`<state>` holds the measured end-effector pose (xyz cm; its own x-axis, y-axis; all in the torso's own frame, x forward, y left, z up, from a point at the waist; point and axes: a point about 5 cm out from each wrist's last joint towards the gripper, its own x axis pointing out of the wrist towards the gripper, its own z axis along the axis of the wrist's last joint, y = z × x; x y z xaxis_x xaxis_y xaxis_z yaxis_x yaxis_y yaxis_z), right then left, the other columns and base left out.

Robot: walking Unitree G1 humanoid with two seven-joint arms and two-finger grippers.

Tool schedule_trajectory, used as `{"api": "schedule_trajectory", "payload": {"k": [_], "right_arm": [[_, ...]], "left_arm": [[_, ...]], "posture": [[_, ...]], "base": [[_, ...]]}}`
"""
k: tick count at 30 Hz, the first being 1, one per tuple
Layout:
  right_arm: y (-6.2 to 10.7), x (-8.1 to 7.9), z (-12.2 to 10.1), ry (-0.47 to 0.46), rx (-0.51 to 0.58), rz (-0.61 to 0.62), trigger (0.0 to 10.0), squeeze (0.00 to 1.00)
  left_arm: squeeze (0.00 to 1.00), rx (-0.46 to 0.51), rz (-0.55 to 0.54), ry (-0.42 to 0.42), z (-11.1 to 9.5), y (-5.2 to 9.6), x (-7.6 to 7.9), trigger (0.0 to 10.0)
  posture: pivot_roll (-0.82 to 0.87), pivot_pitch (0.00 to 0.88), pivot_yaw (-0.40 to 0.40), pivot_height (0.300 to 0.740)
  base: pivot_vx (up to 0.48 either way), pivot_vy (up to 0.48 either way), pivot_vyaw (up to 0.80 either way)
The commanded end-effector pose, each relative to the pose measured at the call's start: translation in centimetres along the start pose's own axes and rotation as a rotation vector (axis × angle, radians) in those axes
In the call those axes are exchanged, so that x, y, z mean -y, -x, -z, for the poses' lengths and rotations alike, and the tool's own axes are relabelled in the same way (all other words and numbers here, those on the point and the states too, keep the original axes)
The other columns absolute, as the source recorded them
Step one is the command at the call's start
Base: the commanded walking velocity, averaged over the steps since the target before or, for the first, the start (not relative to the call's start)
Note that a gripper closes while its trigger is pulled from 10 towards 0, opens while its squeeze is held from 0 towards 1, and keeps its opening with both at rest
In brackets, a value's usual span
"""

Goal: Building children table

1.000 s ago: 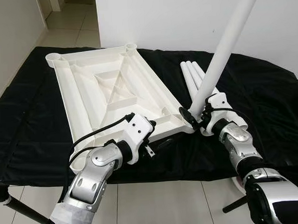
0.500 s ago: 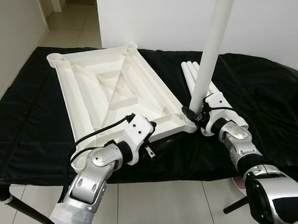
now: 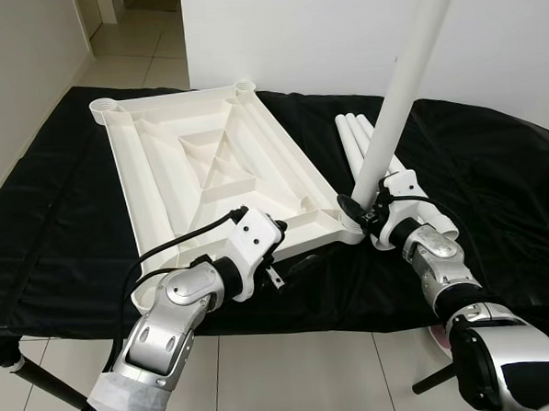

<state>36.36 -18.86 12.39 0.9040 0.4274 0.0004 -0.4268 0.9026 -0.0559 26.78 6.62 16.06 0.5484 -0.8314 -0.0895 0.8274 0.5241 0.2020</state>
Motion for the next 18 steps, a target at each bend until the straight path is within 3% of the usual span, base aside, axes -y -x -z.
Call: {"api": "schedule_trajectory", "payload": {"k": [1, 18], "right_arm": [[0.9, -0.2, 2.3, -0.094, -0.083, 0.029, 10.0, 0.0], [1.7, -0.5, 4.2, -0.182, -0.123, 0.118, 10.0, 0.0]], "left_arm": [[0.0, -0.005, -0.02, 0.005, 0.0, 0.0, 0.0, 10.0], [0.0, -0.006, -0.018, 0.004, 0.0, 0.0, 0.1, 10.0]], "posture": [[-0.01, 0.0, -0.067, 0.74], [-0.01, 0.0, -0.066, 0.74]], "base": [[0.0, 0.0, 0.0], [0.0, 0.0, 0.0]]}}
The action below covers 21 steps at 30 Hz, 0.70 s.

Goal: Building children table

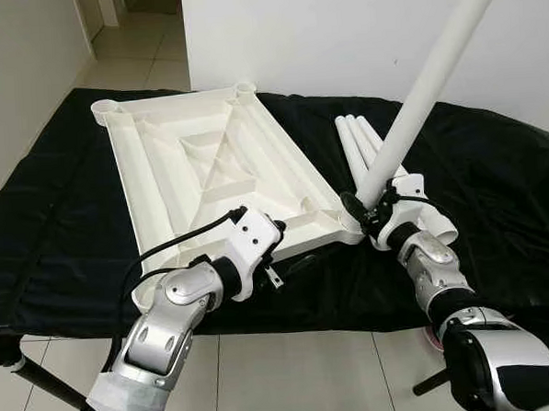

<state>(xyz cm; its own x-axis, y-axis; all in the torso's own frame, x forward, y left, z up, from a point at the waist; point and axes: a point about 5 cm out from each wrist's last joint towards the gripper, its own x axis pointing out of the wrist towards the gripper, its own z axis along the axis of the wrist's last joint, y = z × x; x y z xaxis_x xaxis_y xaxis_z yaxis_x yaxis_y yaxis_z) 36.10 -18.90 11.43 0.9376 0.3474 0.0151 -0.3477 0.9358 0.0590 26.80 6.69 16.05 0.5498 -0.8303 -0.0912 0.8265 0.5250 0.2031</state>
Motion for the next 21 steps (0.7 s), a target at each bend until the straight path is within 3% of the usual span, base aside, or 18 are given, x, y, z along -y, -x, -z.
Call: {"api": "schedule_trajectory", "payload": {"k": [1, 12, 21], "right_arm": [[1.7, 0.2, 3.5, -0.07, -0.141, 0.06, 10.0, 0.0], [1.8, -0.1, 4.2, -0.086, -0.154, 0.14, 10.0, 0.0], [0.6, -1.5, 3.9, -0.062, -0.125, 0.268, 10.0, 0.0]], "left_arm": [[0.0, -0.005, -0.017, 0.006, 0.0, 0.0, 0.2, 10.0], [0.0, -0.002, -0.018, 0.006, 0.0, -0.1, 0.2, 10.0], [0.0, 0.0, -0.023, 0.005, -0.1, 0.0, 0.1, 10.0]], "posture": [[-0.01, 0.0, -0.072, 0.74], [-0.01, 0.0, -0.073, 0.74], [0.0, 0.0, -0.075, 0.74]], "base": [[0.0, 0.0, 0.0], [0.0, 0.0, 0.0], [0.0, 0.0, 0.0]]}}
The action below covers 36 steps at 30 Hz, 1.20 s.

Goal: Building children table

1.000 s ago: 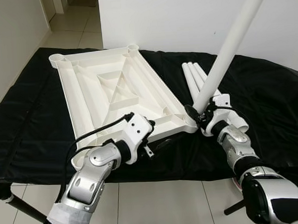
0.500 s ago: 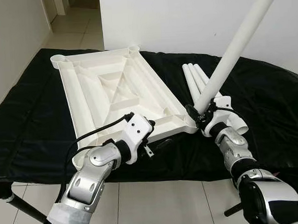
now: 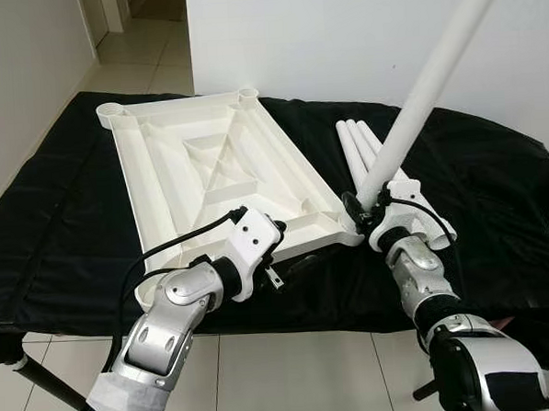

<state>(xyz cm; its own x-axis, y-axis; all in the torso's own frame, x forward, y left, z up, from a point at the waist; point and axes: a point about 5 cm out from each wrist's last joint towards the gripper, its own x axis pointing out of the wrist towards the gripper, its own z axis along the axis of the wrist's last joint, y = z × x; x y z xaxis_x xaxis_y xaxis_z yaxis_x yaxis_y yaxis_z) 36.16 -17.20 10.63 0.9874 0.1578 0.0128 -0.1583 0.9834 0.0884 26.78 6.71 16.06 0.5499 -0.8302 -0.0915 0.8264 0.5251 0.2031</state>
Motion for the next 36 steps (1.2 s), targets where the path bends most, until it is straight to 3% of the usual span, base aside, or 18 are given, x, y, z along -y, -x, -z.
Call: {"api": "schedule_trajectory", "payload": {"k": [1, 9, 14, 17, 24, 34, 35, 36], "right_arm": [[1.3, 0.4, 3.0, -0.021, -0.139, 0.074, 10.0, 0.0], [0.6, -0.9, 2.6, -0.05, -0.108, 0.171, 10.0, 0.0], [0.3, -2.7, 2.4, -0.078, -0.074, 0.307, 10.0, 0.0], [0.3, -2.8, 2.4, -0.087, -0.071, 0.316, 10.0, 0.0], [0.6, -3.3, 2.0, -0.139, -0.024, 0.48, 10.0, 0.0], [0.4, -4.9, 1.3, -0.107, 0.039, 0.386, 10.0, 0.0], [0.3, -5.1, 0.9, -0.108, 0.071, 0.349, 10.0, 0.46], [0.3, -5.1, 0.9, -0.108, 0.071, 0.349, 10.0, 0.46]], "left_arm": [[0.0, 0.0, -0.023, 0.005, -0.1, -0.1, 0.1, 10.0], [0.0, 0.004, -0.024, 0.003, -0.2, -0.1, 0.0, 10.0], [0.0, 0.006, -0.021, -0.003, -0.3, -0.2, 0.0, 10.0], [0.0, 0.006, -0.021, -0.004, -0.3, -0.2, 0.0, 10.0], [0.0, 0.008, -0.016, -0.007, -0.3, -0.3, 0.0, 10.0], [0.0, 0.013, -0.018, -0.007, -0.4, -0.4, -0.1, 10.0], [0.0, 0.014, -0.017, -0.006, -0.4, -0.4, -0.1, 10.0], [0.0, 0.014, -0.017, -0.006, -0.4, -0.4, -0.1, 10.0]], "posture": [[0.0, 0.0, -0.075, 0.74], [0.0, 0.0, -0.072, 0.74], [0.0, 0.0, -0.07, 0.74], [0.0, 0.0, -0.07, 0.74], [0.0, 0.0, -0.067, 0.74], [0.0, 0.0, -0.071, 0.74], [0.0, 0.0, -0.071, 0.74], [0.0, 0.0, -0.071, 0.74]], "base": [[0.0, 0.0, 0.0], [0.0, 0.0, 0.0], [0.0, 0.0, 0.0], [0.0, 0.0, 0.0], [0.0, 0.0, 0.0], [0.0, 0.0, 0.0], [0.0, 0.0, 0.0], [0.0, 0.0, 0.0]]}}
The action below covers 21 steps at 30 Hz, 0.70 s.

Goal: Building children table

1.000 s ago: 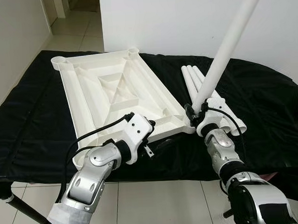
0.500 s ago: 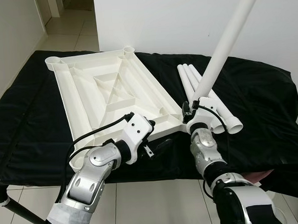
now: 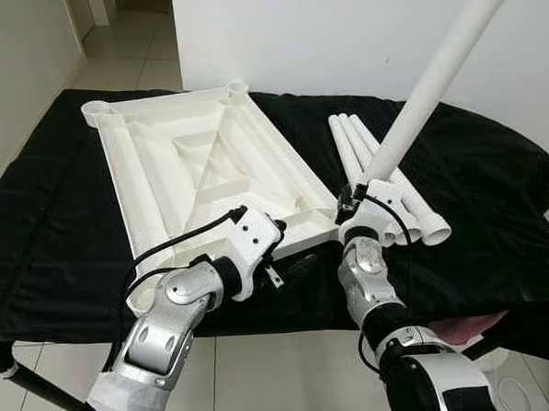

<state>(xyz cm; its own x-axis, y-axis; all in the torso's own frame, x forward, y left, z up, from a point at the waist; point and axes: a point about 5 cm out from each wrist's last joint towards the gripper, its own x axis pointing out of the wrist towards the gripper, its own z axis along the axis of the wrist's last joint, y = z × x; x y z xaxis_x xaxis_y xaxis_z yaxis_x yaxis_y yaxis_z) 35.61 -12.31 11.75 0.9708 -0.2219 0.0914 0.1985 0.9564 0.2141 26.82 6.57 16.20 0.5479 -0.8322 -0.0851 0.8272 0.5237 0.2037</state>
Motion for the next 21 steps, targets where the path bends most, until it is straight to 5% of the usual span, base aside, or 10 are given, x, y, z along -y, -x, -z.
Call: {"api": "schedule_trajectory", "payload": {"k": [1, 2, 12, 13, 21], "right_arm": [[0.7, 0.2, 1.4, 0.01, -0.064, -0.015, 10.0, 0.46], [0.6, 0.1, 1.1, 0.001, -0.041, -0.042, 10.0, 1.0], [0.0, 0.9, 0.0, 0.006, 0.015, -0.118, 10.0, 1.0], [-0.1, 1.1, -0.1, 0.006, 0.009, -0.141, 10.0, 0.0], [-1.2, 2.0, -1.3, 0.134, 0.026, -0.371, 10.0, 0.0]], "left_arm": [[0.0, 0.007, -0.019, -0.006, -0.3, -0.3, -0.1, 10.0], [0.0, 0.008, -0.018, -0.005, -0.3, -0.3, 0.0, 10.0], [0.0, 0.015, -0.011, -0.003, -0.3, -0.6, 0.1, 10.0], [0.0, 0.015, -0.01, -0.003, -0.3, -0.6, 0.1, 10.0], [0.0, 0.019, -0.008, -0.001, -0.4, -0.6, 0.2, 10.0]], "posture": [[0.0, 0.0, -0.071, 0.74], [0.0, 0.0, -0.071, 0.74], [-0.01, 0.0, -0.072, 0.74], [-0.01, 0.0, -0.073, 0.74], [-0.01, 0.0, -0.072, 0.74]], "base": [[0.0, 0.0, 0.0], [0.0, 0.0, 0.0], [0.0, 0.0, 0.0], [0.0, 0.0, 0.0], [0.0, 0.0, 0.0]]}}
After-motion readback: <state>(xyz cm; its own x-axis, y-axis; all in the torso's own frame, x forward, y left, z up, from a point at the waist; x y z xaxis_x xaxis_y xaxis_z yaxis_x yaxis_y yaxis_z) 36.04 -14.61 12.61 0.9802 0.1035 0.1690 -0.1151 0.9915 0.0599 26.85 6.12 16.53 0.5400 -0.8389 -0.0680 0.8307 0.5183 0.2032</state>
